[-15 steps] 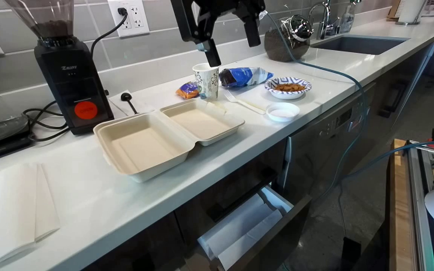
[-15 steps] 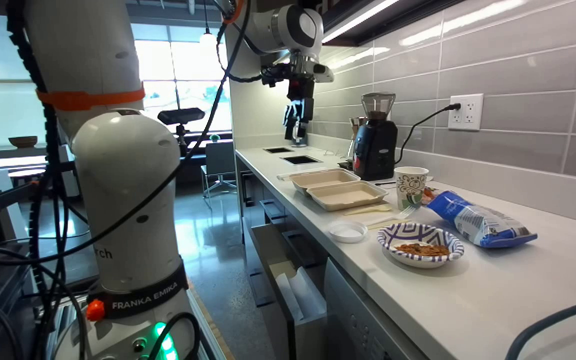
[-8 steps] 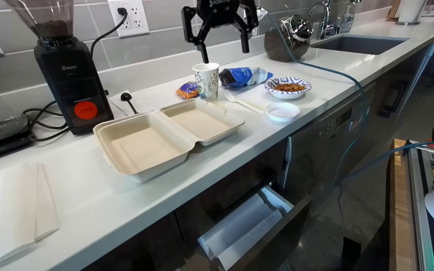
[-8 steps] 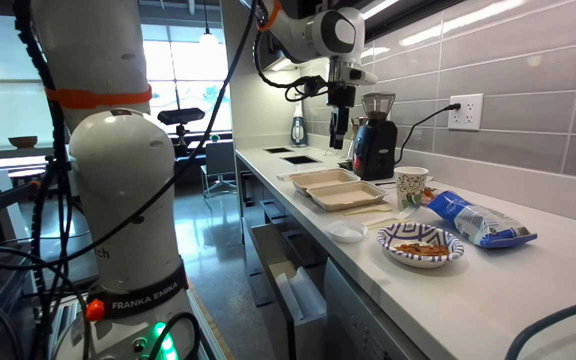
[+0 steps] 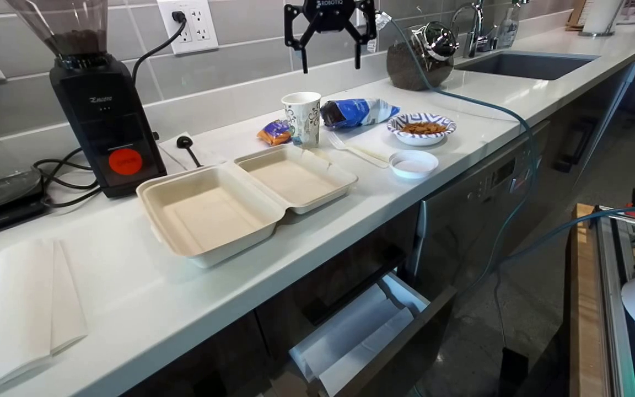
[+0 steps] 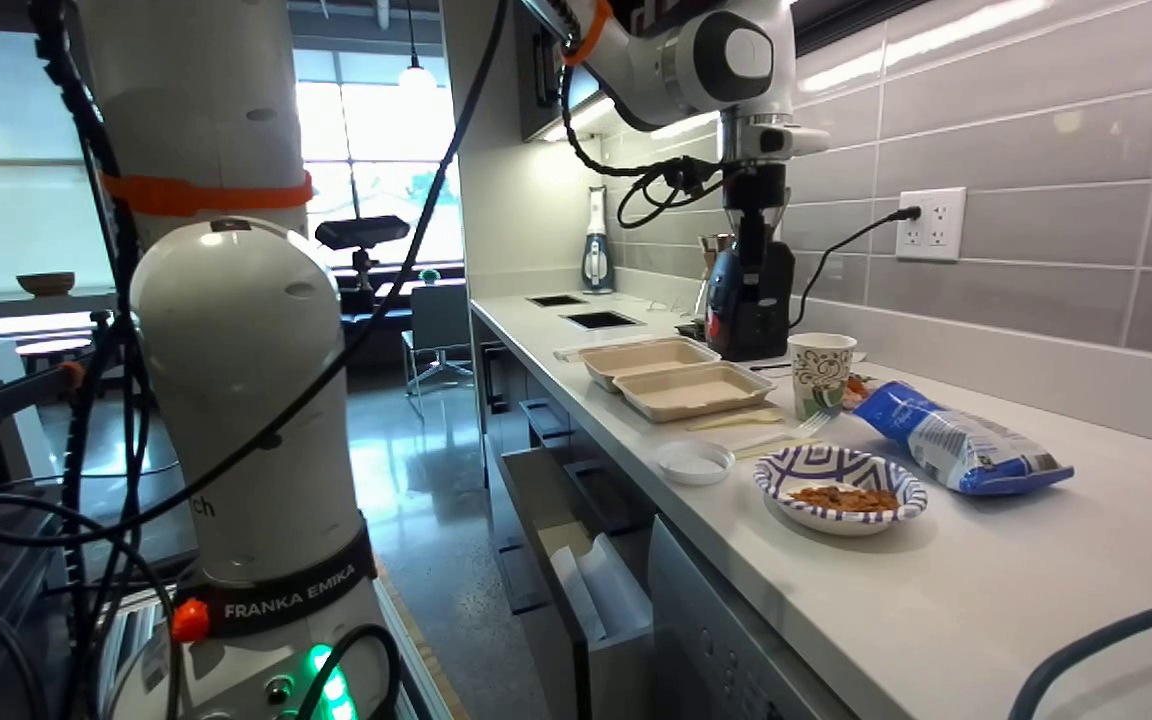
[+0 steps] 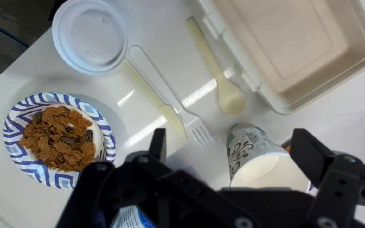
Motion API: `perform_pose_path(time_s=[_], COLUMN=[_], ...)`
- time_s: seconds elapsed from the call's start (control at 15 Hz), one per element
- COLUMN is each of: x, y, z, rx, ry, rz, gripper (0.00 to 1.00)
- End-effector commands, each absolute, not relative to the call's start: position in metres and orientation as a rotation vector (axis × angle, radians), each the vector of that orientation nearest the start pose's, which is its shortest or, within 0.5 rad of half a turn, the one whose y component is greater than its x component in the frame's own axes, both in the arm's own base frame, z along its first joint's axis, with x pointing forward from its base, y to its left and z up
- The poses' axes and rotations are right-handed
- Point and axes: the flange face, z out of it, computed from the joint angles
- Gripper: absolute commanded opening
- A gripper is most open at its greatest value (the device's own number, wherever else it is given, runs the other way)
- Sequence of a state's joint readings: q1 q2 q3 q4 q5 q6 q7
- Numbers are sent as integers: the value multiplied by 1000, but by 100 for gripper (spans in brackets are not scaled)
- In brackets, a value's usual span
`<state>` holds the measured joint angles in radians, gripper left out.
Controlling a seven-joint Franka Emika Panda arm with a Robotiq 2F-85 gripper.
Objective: Pour the snacks out of the white and blue packet and into the food pack.
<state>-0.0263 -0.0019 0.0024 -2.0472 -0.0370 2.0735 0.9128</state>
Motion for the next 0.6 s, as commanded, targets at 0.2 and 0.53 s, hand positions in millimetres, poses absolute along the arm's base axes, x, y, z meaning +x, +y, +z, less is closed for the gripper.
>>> perform_pose_path(time_s=[0.2, 0.53], x=[557, 584], y=[-19, -85], z=[440, 426], rx=[-2818, -2672], ry=[1477, 1820], rz=[-78, -240], gripper=[100, 100])
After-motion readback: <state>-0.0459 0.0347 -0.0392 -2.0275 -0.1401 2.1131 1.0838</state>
